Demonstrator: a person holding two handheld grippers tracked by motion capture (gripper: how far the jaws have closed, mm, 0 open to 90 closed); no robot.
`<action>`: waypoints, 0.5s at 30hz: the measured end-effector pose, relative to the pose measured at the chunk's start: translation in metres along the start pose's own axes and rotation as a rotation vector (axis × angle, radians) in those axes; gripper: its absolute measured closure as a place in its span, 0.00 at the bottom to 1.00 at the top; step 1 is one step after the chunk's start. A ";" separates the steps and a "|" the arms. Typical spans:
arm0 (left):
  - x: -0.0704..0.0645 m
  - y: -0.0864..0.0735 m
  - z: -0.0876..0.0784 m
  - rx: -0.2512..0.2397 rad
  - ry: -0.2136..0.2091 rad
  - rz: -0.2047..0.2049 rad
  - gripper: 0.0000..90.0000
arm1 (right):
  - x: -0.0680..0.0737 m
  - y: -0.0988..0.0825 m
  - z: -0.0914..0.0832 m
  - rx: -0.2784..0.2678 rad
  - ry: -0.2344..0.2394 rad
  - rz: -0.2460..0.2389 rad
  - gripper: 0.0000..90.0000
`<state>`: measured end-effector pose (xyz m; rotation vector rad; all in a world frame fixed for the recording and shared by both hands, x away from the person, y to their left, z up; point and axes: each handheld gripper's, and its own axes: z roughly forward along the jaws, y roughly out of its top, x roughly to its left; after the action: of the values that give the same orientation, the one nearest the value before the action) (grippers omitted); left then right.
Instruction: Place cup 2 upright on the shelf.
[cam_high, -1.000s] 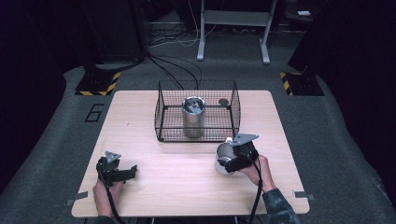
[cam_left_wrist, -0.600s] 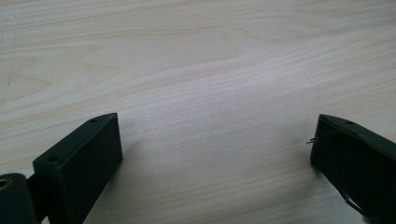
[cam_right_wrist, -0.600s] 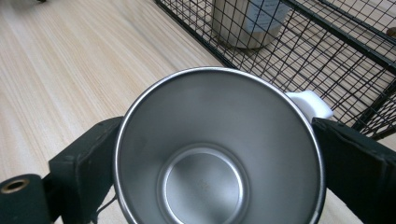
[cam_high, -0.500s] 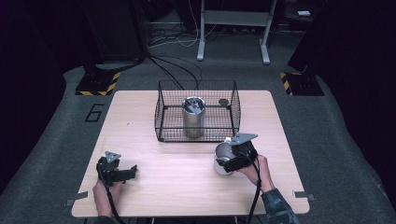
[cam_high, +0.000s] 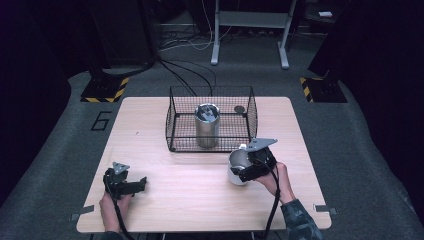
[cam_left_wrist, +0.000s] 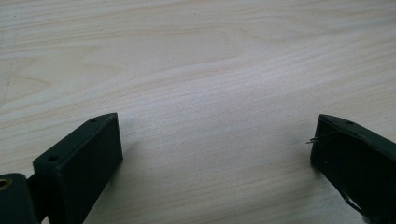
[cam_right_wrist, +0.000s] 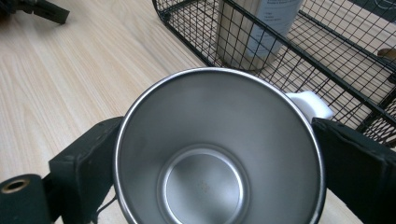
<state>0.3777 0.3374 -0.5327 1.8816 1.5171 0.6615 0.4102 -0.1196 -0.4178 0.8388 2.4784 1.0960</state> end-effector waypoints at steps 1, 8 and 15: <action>0.000 0.000 0.000 0.003 0.000 0.004 0.02 | 0.000 0.002 -0.001 0.002 -0.002 -0.006 0.07; 0.000 0.000 0.000 0.000 0.000 -0.001 0.02 | -0.002 0.013 -0.006 -0.015 0.006 -0.007 0.07; 0.000 0.000 0.000 0.001 0.000 0.001 0.02 | -0.005 0.021 -0.010 -0.022 -0.003 -0.010 0.07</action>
<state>0.3776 0.3375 -0.5326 1.8836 1.5164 0.6611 0.4173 -0.1170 -0.3947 0.8207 2.4608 1.1164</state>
